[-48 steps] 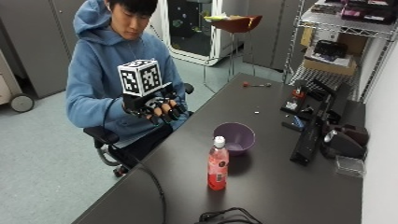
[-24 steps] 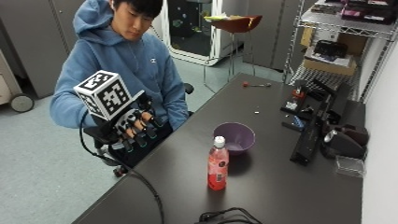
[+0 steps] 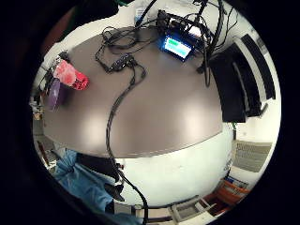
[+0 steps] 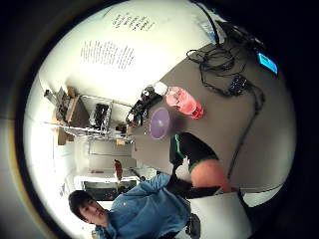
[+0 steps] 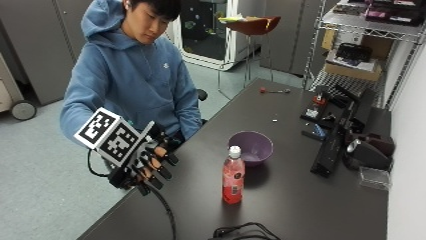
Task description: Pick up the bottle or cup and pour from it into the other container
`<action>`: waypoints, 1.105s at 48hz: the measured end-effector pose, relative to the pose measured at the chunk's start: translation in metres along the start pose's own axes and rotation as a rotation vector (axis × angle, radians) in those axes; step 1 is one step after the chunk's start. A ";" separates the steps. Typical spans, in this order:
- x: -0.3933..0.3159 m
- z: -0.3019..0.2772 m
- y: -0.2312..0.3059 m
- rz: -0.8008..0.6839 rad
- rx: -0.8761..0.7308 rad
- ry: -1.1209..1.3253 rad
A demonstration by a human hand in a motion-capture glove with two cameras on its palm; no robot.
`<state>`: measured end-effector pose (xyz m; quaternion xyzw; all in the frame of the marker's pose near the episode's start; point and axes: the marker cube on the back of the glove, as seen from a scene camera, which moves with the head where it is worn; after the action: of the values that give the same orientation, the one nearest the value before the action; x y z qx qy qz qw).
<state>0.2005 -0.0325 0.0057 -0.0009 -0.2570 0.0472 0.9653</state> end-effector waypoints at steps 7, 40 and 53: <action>-0.001 0.012 -0.011 0.011 -0.013 -0.048; -0.049 0.131 -0.072 -0.111 -0.038 -0.490; -0.077 0.172 -0.094 -0.139 -0.050 -0.662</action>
<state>0.0574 -0.1372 0.1189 0.0084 -0.5569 -0.0271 0.8301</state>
